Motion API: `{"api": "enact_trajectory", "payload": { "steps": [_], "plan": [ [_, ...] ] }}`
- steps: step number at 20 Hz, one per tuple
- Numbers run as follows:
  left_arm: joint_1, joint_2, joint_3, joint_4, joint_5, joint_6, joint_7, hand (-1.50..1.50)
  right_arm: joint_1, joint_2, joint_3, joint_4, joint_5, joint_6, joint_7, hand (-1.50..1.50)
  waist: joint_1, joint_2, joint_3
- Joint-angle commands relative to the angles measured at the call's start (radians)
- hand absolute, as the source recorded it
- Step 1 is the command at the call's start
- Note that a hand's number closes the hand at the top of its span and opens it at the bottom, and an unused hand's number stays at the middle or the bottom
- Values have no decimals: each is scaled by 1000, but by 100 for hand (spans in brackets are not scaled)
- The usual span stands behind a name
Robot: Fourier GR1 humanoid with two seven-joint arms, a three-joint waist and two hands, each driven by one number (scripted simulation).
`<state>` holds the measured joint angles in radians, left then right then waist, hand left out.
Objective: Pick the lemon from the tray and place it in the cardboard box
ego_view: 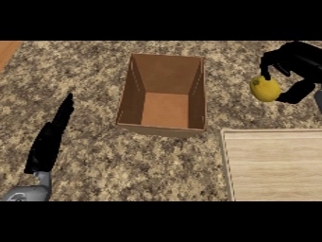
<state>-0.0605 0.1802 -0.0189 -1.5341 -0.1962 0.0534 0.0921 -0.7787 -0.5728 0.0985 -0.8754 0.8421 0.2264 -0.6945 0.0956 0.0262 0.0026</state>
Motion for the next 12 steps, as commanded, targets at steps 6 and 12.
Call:
{"api": "enact_trajectory", "payload": {
  "steps": [6, 12],
  "plan": [
    [28, 4, 10, -2, -3, 3, -9, 0, -231, 72, -121, 196, -241, 247, -257, 150, -39, -13, -2],
    [53, 42, 53, -33, 16, -13, 7, 0, -337, 144, -111, 188, -334, 335, -199, 150, -63, -24, -3]
  ]
}}
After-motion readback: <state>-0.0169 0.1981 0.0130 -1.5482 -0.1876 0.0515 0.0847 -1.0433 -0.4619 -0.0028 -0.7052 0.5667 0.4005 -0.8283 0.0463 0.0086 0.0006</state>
